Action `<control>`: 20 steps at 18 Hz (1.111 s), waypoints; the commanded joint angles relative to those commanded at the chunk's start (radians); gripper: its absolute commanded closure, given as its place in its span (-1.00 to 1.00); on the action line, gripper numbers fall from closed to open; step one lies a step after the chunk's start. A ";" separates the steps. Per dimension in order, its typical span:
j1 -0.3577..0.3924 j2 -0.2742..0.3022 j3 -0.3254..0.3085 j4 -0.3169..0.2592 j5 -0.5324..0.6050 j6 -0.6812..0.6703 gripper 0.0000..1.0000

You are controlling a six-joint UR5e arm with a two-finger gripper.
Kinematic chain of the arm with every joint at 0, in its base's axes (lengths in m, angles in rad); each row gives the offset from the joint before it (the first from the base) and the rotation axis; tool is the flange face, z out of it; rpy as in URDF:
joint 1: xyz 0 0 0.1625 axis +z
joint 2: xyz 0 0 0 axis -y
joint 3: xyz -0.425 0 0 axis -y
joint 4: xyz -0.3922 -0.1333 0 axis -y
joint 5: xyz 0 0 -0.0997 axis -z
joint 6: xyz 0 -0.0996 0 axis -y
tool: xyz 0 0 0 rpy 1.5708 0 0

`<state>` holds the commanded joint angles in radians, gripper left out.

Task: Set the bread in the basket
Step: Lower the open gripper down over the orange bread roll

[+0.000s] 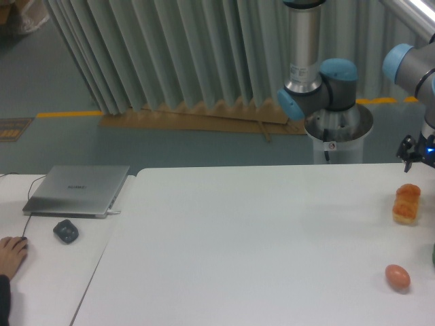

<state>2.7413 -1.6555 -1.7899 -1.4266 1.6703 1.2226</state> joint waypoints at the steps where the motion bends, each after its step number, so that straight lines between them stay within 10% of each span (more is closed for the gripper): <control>1: -0.005 0.015 -0.032 0.001 0.008 0.000 -1.00; 15: -0.144 -0.121 0.052 0.014 0.146 -0.057 -1.00; 20: -0.137 -0.161 0.047 0.110 0.151 -0.031 -1.00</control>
<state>2.6047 -1.8161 -1.7426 -1.3162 1.8208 1.1918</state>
